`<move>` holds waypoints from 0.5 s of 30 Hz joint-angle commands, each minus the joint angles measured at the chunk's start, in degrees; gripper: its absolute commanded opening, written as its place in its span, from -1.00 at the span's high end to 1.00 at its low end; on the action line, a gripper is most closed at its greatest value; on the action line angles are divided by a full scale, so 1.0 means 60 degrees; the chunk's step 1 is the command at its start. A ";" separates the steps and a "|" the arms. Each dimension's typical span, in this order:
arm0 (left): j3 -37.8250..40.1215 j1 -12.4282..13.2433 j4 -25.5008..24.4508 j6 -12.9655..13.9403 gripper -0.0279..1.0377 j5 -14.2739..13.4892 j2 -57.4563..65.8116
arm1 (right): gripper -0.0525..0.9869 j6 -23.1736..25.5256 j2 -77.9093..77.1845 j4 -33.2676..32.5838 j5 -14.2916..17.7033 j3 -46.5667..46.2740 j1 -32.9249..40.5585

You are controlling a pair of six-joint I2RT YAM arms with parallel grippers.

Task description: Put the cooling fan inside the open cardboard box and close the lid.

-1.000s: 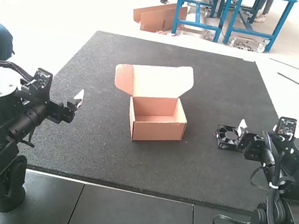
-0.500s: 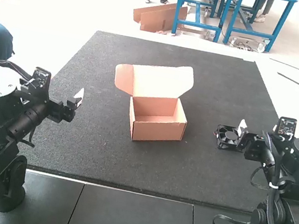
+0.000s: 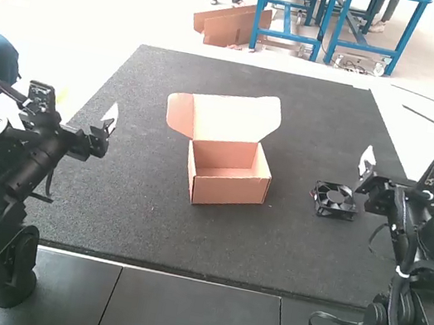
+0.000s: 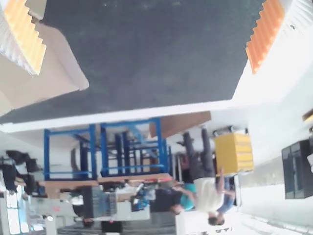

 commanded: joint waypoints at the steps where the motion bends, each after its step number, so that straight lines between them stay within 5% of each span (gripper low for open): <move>1: 0.0974 0.0038 0.0120 -0.0128 -0.87 -0.0187 0.0160 | -0.85 0.0125 0.0204 0.0114 0.0145 0.0485 -0.0118; 9: 0.2849 0.0082 -0.0144 -0.0186 -0.87 -0.0363 0.2606 | -0.85 0.0140 0.2298 -0.0267 0.0790 0.2536 -0.0118; 15: 0.4211 0.0052 -0.0540 -0.0391 -0.87 -0.0744 0.4335 | -0.85 0.0477 0.4481 -0.2494 0.1053 0.5114 -0.0118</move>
